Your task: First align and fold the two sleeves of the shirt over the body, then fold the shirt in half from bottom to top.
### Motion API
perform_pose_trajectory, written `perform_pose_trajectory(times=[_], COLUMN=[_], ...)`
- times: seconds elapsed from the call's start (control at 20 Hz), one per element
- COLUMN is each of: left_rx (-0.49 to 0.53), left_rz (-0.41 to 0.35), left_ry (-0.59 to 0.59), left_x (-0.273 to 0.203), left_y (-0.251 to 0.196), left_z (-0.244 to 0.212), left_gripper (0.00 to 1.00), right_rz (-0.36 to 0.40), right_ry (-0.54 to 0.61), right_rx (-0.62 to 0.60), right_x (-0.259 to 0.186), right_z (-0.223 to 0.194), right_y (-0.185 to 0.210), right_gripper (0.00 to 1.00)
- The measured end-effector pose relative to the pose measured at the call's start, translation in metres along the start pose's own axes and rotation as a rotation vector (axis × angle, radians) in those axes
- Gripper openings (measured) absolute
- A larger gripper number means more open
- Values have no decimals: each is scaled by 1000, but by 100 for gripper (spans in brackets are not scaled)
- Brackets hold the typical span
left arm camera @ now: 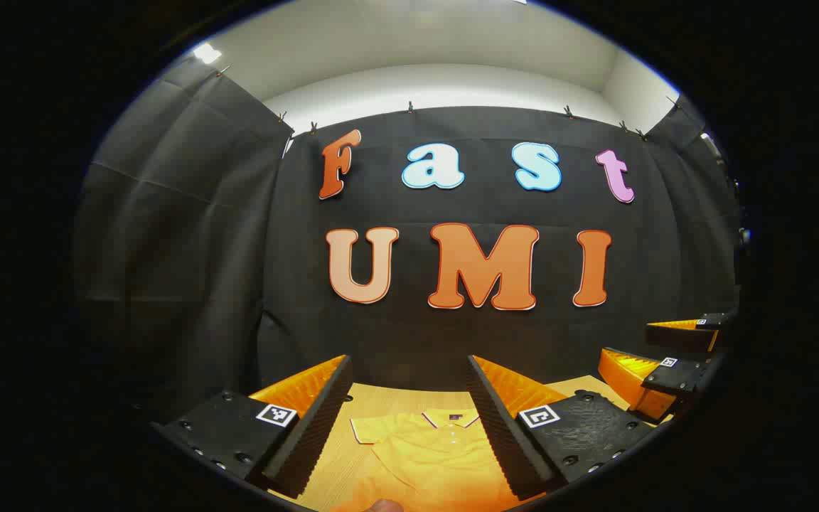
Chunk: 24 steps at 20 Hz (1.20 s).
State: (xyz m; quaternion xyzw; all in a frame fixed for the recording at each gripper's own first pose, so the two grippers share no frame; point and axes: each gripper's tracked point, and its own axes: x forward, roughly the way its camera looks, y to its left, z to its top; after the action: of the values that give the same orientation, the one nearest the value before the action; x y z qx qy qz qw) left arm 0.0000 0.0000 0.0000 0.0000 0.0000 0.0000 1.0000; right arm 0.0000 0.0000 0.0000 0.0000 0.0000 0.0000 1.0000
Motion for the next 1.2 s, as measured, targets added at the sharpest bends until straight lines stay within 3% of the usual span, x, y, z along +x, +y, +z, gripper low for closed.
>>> perform_pose_trajectory(times=[0.05,0.3,0.6,1.2], left_rx=[5,61,62,109], left_rz=[2,76,117,56], left_ry=[-5,-31,-15,-51], left_x=[-1,-2,0,11], left_y=[0,16,27,13], left_z=[2,7,-1,8], left_gripper=[98,97,98,96], right_rz=[0,-9,-96,-202], right_ry=[-2,-11,-13,71], right_rx=[3,16,-10,-19], right_x=[0,3,-2,11], right_z=[0,-1,-5,-40], right_y=[-2,-15,-55,-92], right_gripper=[94,98,98,98])
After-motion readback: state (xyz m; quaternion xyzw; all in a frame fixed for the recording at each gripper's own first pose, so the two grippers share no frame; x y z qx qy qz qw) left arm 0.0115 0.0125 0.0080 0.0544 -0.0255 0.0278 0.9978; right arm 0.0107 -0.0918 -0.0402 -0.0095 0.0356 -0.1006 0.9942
